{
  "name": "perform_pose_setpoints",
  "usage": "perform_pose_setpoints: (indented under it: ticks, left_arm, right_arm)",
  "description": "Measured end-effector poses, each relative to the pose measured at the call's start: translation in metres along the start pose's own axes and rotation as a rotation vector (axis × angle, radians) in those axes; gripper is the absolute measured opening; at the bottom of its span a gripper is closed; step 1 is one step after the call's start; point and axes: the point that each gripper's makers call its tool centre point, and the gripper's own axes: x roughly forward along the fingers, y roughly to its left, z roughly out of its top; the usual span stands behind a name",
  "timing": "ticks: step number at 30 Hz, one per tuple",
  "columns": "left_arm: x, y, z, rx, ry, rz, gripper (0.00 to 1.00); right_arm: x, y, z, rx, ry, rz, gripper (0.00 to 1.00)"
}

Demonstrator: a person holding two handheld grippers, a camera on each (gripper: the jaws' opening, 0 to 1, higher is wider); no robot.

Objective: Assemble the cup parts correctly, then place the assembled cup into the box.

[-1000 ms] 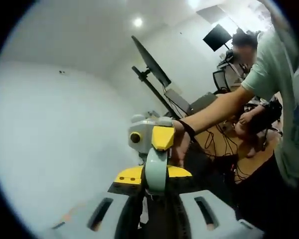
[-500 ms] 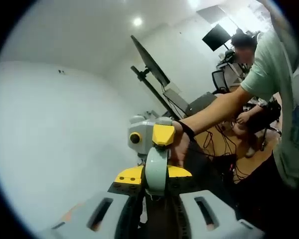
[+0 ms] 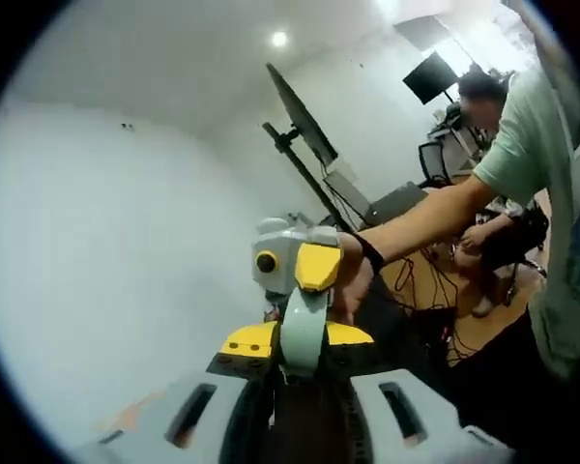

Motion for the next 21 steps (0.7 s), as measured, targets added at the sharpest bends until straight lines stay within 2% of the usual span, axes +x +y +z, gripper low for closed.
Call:
perform_pose_setpoints:
  ticks: [2, 6, 9, 10, 13, 16, 17, 18, 20, 21]
  left_arm:
    - [-0.007, 0.007, 0.003, -0.096, -0.061, -0.005, 0.26]
    - [-0.032, 0.031, -0.007, -0.21, -0.089, 0.047, 0.32]
    - [-0.054, 0.049, -0.018, -0.296, -0.125, 0.104, 0.34]
    - [-0.062, 0.054, -0.023, -0.318, -0.129, 0.126, 0.34]
    - [-0.085, 0.068, -0.046, -0.401, -0.118, 0.198, 0.31]
    - [-0.107, 0.078, -0.067, -0.467, -0.129, 0.265, 0.31]
    - [-0.114, 0.079, -0.075, -0.494, -0.124, 0.283, 0.31]
    - [-0.121, 0.08, -0.085, -0.513, -0.107, 0.301, 0.31]
    - [-0.133, 0.08, -0.102, -0.563, -0.095, 0.326, 0.33]
    - [-0.139, 0.079, -0.112, -0.573, -0.07, 0.336, 0.34]
  right_arm:
    - [-0.003, -0.003, 0.004, -0.003, -0.019, -0.014, 0.41]
    - [-0.01, -0.007, 0.014, -0.039, -0.063, -0.037, 0.41]
    - [-0.01, -0.019, 0.021, -0.16, -0.093, -0.095, 0.41]
    - [-0.008, -0.027, 0.025, -0.231, -0.107, -0.136, 0.41]
    - [0.004, -0.038, 0.028, -0.376, -0.133, -0.173, 0.41]
    - [0.014, -0.056, 0.033, -0.441, -0.148, -0.228, 0.41]
    - [0.017, -0.066, 0.035, -0.463, -0.146, -0.272, 0.41]
    - [0.02, -0.071, 0.038, -0.519, -0.156, -0.288, 0.41]
    - [0.027, -0.084, 0.036, -0.567, -0.129, -0.333, 0.41]
    - [0.031, -0.086, 0.035, -0.608, -0.128, -0.335, 0.41]
